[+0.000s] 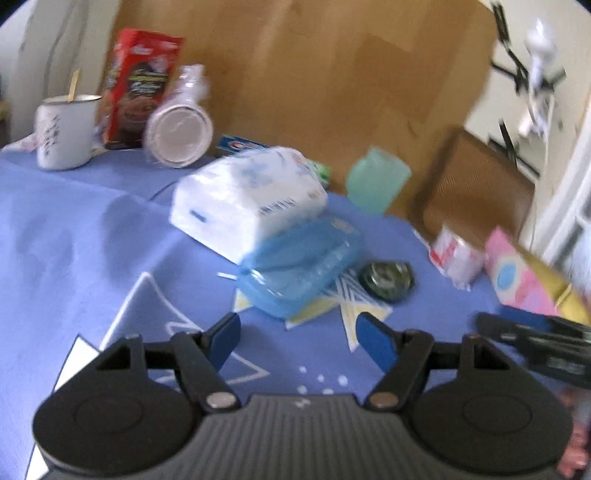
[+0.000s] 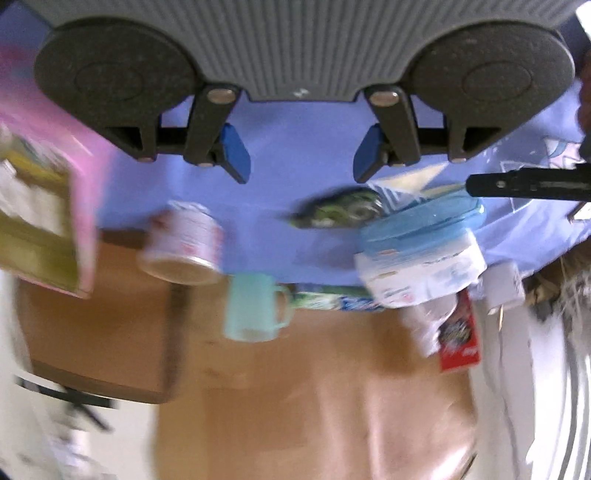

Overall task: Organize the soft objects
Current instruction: 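Move the right gripper to the green tape roller, then grasp the green tape roller with the left gripper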

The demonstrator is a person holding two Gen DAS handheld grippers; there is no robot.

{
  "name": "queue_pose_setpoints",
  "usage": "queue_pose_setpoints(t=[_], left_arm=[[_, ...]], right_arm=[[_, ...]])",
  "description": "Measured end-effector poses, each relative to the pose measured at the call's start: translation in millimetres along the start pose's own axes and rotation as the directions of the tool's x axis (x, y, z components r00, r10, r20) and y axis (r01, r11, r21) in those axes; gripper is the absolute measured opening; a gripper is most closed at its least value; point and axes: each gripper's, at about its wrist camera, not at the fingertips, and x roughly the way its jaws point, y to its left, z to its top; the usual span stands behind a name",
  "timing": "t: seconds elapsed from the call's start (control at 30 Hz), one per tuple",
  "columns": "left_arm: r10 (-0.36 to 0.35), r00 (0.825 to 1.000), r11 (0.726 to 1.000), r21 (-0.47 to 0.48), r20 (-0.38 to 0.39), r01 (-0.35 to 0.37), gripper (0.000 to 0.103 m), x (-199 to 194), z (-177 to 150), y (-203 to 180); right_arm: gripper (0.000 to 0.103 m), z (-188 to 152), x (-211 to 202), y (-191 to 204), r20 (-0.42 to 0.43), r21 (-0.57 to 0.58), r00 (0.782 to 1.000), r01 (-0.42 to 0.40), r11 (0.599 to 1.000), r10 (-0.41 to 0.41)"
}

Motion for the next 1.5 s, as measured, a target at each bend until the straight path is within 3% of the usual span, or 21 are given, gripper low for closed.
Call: queue_pose_setpoints(t=[0.1, 0.27, 0.37, 0.4, 0.43, 0.47, 0.5, 0.67, 0.77, 0.83, 0.9, 0.93, 1.13, 1.2, 1.37, 1.5], left_arm=[[-0.010, 1.000, 1.000, 0.014, 0.029, 0.010, 0.072, -3.8, -0.3, -2.5], [-0.011, 0.999, 0.999, 0.048, 0.044, 0.009, 0.074, -3.0, -1.6, -7.7], [-0.015, 0.999, 0.999, 0.051, 0.044, 0.013, 0.074, -4.1, -3.8, -8.8], [-0.018, 0.999, 0.999, 0.050, 0.043, 0.015, 0.074, -4.1, -3.6, -8.7], [-0.019, 0.999, 0.999, 0.049, 0.042, 0.017, 0.075, -2.8, -3.6, -7.9], [-0.020, 0.999, 0.999, 0.049, 0.039, 0.019, 0.075, -1.9, -3.5, -7.6], [-0.020, 0.999, 0.999, 0.049, 0.036, 0.019, 0.075, -1.3, -3.3, -7.9], [-0.014, 1.000, 0.997, 0.070, 0.013, 0.013, 0.076, 1.2, -3.7, -12.4], [-0.007, 1.000, 0.996, 0.088, 0.014, 0.006, 0.076, 2.2, -4.1, -17.3], [0.005, 1.000, 0.995, 0.104, 0.023, -0.007, 0.076, 1.3, -5.1, -20.1], [0.010, 0.999, 0.994, 0.109, 0.033, -0.014, 0.076, -0.1, -6.2, -20.4], [0.010, 0.999, 0.994, 0.109, 0.037, -0.014, 0.076, -0.9, -6.2, -19.8], [0.014, 0.999, 0.996, 0.085, 0.029, -0.016, 0.076, 0.3, -4.1, -14.4], [0.015, 1.000, 0.996, 0.086, 0.027, -0.017, 0.076, 0.7, -3.8, -14.0], [0.003, 1.000, 0.994, 0.108, 0.005, -0.004, 0.076, 3.3, -4.0, -17.5], [-0.069, 0.994, 0.984, 0.159, -0.079, 0.081, 0.077, 9.1, -5.3, -30.7]], right_arm=[[0.087, 19.2, 42.7, 7.0, -0.068, 0.020, 0.997, -0.039, 0.999, 0.040], [0.087, 28.2, 88.4, 18.8, -0.145, 0.072, 0.987, -0.055, 0.996, 0.065], [0.071, 25.1, 91.4, 22.3, -0.133, 0.012, 0.991, -0.034, 0.999, 0.035], [0.047, 23.4, 86.3, 18.9, -0.129, 0.012, 0.990, -0.048, 0.999, 0.049], [0.043, 21.5, 79.3, 14.8, -0.122, 0.007, 0.991, -0.054, 0.999, 0.054], [0.015, 19.1, 74.3, 12.8, -0.126, -0.006, 0.991, -0.050, 0.999, 0.049], [0.002, 15.2, 68.3, 8.3, -0.134, -0.003, 0.989, -0.057, 0.998, 0.056], [0.003, -7.4, 30.3, -10.9, -0.130, -0.012, 0.990, -0.060, 0.998, 0.058], [0.009, -6.2, 23.4, -12.4, -0.120, -0.039, 0.992, -0.052, 0.998, 0.047], [0.019, 3.4, 30.4, -8.4, -0.107, -0.046, 0.993, -0.049, 0.998, 0.044], [0.049, 15.7, 41.3, -4.7, -0.096, -0.023, 0.993, -0.077, 0.997, 0.075], [0.054, 20.7, 49.5, -1.5, -0.095, -0.020, 0.992, -0.083, 0.996, 0.081], [0.053, 37.5, 108.8, 20.4, -0.162, -0.048, 0.985, -0.064, 0.997, 0.056], [0.052, 34.7, 110.9, 17.9, -0.164, -0.044, 0.985, -0.066, 0.997, 0.058], [0.052, 7.4, 55.5, 0.4, -0.150, -0.010, 0.979, -0.139, 0.990, 0.136], [0.052, -36.5, -18.6, -0.4, -0.110, -0.037, 0.983, -0.151, 0.988, 0.146]])
